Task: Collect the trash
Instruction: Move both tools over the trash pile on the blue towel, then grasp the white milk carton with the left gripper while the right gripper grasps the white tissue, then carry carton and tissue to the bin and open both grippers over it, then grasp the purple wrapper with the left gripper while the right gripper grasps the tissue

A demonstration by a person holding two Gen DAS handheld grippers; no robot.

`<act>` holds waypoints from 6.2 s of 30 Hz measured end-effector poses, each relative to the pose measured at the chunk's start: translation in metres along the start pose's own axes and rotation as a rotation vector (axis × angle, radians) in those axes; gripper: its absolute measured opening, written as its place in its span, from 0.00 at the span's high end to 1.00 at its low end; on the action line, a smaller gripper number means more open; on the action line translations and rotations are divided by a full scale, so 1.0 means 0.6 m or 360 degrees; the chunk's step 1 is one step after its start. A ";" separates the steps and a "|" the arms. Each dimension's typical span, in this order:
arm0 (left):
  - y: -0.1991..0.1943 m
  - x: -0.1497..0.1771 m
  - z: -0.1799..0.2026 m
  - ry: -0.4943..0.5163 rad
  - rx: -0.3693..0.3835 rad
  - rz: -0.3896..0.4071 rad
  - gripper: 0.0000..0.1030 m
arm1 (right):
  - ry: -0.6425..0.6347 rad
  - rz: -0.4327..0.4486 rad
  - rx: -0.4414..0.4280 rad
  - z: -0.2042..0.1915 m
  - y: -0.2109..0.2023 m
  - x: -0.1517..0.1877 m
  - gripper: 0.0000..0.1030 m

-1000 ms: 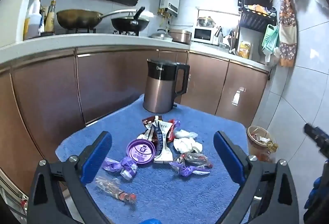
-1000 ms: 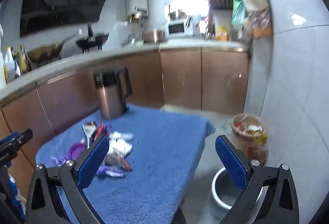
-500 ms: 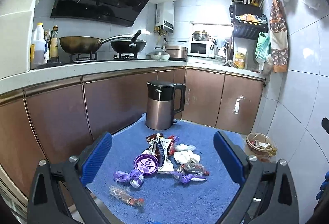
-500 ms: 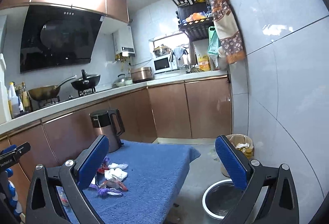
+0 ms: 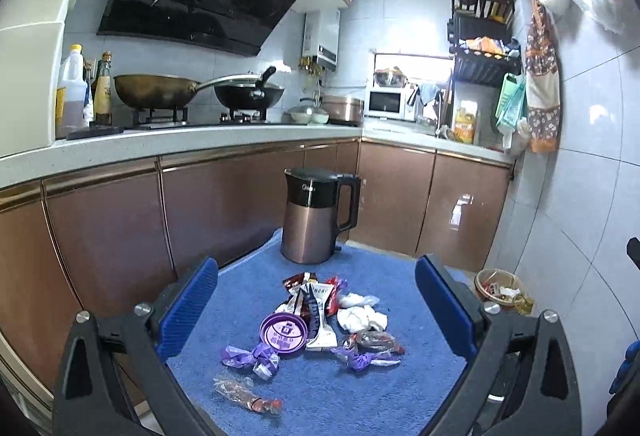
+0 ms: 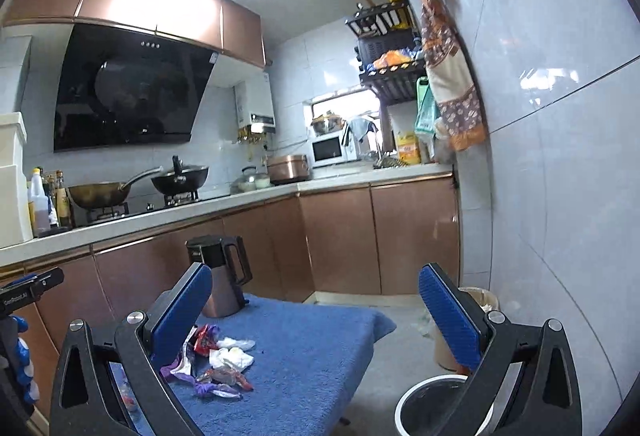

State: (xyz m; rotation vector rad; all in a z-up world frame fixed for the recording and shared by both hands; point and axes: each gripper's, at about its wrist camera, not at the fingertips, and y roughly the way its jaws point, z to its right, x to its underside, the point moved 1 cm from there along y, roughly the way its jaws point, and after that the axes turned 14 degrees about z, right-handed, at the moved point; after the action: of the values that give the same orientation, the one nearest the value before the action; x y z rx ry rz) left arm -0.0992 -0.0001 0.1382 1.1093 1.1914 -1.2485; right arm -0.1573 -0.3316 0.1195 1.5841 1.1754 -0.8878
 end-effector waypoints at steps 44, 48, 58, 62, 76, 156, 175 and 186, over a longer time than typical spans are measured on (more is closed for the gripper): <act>0.458 0.345 -0.021 -0.0037 0.0160 -0.1088 0.68 | -0.0108 -0.1195 -0.0770 -0.197 0.432 0.423 0.42; 0.464 0.347 -0.020 -0.0052 0.0194 -0.1089 0.77 | -0.0107 -0.1291 -0.0829 -0.226 0.459 0.464 0.50; 0.444 0.334 -0.021 -0.0063 0.0184 -0.1024 0.79 | -0.0047 -0.1430 -0.0814 -0.222 0.477 0.509 0.84; 0.426 0.309 -0.022 -0.0096 0.0203 -0.0955 0.79 | 0.0035 -0.1367 -0.0789 -0.197 0.473 0.485 0.86; 0.345 0.191 0.034 -0.0160 0.0390 -0.0769 0.79 | 0.0166 -0.1025 -0.0651 -0.108 0.380 0.361 0.86; 0.256 0.160 -0.191 -0.0125 0.0259 -0.0689 0.42 | -0.0031 -0.0616 -0.0367 -0.081 0.266 0.107 0.39; 0.339 0.344 -0.172 0.0141 0.0380 -0.1087 0.39 | -0.0035 -0.1273 -0.0667 -0.239 0.446 0.370 0.30; 0.362 0.378 -0.178 0.0048 0.0387 -0.1111 0.62 | -0.0083 -0.1576 -0.0696 -0.281 0.525 0.513 0.30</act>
State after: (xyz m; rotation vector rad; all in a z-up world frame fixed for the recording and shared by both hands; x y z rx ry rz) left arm 0.1064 0.0950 -0.1042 0.9043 1.5476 -1.9512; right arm 0.2337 -0.1151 -0.0318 0.5652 1.9916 -1.1450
